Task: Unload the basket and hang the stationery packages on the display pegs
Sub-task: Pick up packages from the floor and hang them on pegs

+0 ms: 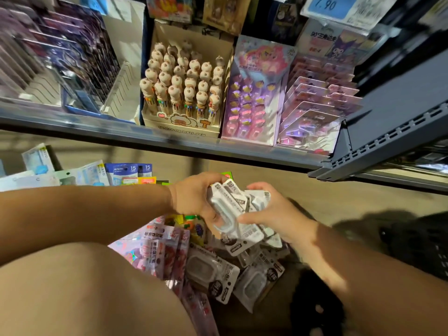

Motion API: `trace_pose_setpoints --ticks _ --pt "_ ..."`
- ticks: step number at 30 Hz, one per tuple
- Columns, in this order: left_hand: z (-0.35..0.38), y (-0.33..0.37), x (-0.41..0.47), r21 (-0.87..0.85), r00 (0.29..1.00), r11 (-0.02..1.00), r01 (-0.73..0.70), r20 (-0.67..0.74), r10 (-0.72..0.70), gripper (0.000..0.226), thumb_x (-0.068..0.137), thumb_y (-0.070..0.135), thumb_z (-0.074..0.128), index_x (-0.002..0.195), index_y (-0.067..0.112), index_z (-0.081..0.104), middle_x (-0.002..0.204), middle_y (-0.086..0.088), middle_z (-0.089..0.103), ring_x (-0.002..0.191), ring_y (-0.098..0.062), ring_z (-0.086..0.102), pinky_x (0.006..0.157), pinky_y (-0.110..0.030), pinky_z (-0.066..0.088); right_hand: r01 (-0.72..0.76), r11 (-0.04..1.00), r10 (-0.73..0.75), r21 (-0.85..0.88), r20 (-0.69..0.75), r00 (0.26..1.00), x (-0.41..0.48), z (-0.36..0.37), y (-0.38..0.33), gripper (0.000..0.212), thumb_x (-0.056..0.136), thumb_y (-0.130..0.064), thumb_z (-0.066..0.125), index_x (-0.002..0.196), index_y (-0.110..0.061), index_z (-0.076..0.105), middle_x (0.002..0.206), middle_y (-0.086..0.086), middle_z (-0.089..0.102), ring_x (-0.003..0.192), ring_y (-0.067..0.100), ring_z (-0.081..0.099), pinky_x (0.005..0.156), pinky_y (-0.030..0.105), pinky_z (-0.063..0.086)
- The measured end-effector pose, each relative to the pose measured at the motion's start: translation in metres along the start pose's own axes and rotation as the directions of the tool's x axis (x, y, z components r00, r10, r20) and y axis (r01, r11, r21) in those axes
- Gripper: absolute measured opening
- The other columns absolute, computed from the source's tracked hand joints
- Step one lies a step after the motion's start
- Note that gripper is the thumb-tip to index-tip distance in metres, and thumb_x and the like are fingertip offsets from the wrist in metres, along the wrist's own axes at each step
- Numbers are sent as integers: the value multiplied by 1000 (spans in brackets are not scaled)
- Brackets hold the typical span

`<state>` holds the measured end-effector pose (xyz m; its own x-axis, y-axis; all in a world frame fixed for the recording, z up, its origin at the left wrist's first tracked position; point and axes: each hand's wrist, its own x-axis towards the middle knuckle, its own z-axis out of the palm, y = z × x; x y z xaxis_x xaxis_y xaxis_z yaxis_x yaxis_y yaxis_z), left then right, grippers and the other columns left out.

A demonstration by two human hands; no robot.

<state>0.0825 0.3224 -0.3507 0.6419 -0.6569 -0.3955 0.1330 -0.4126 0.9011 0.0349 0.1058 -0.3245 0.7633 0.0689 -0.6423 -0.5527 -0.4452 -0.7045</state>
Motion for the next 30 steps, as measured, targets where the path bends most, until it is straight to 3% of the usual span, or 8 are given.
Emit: trace_pose_setpoints --ticks 3,7,11,15,18,23,27,30 --pt "-13 12 -5 -125 999 992 3 -33 -8 69 63 -18 80 112 20 51 102 0 68 91 -8 68 81 -27 57 46 998 -46 30 -9 999 2 -14 -26 68 57 0 90 108 -31 57 105 5 71 91 23 72 78 46 60" --pt "-28 31 -23 -274 998 962 -16 -63 -1 76 53 -6 89 116 16 53 106 -12 70 95 -26 67 83 -51 57 105 993 -106 49 29 994 -3 -17 -61 87 38 -20 97 117 -17 60 109 8 72 102 25 69 91 50 55" --pt "-43 56 -51 -352 994 933 -74 -102 40 67 56 -11 81 114 12 55 103 -11 71 87 -22 69 64 -35 58 177 981 -184 80 96 978 -22 -20 -99 75 47 -13 89 117 -7 63 107 9 74 104 26 69 94 40 54" --pt "-61 91 -87 -371 984 916 -154 -146 107 56 57 0 82 109 15 66 110 -13 73 98 -31 68 83 -53 55 251 965 -259 73 149 954 -46 -21 -147 57 52 -11 81 108 -9 69 105 12 74 99 24 70 90 37 55" --pt "-74 121 -114 -375 973 911 -173 -211 97 76 59 4 84 128 5 53 121 -20 67 109 -42 65 90 -61 52 296 954 -301 55 206 931 -60 -25 -187 51 57 -12 78 107 -10 69 102 8 75 94 20 72 80 31 59" --pt "-91 177 -155 -330 924 911 -246 -362 118 71 60 3 80 126 6 55 118 -18 69 99 -33 70 68 -38 60 380 918 -397 116 232 888 -87 -30 -248 30 71 -10 71 100 -11 70 86 3 76 76 14 73 67 31 61" --pt "-95 211 -178 -336 880 896 -290 -461 112 58 65 1 76 121 7 59 112 -15 72 94 -30 71 76 -42 60 479 864 -501 156 159 851 -98 -30 -276 44 57 -22 75 100 -13 70 86 5 76 77 17 73 64 31 60" --pt "-91 225 -190 -355 846 876 -325 -524 101 36 76 -9 70 103 13 62 93 -5 75 80 -20 72 68 -35 62 498 840 -527 215 107 843 -99 -28 -284 44 62 -24 76 105 -14 71 97 10 75 89 25 72 80 39 57"
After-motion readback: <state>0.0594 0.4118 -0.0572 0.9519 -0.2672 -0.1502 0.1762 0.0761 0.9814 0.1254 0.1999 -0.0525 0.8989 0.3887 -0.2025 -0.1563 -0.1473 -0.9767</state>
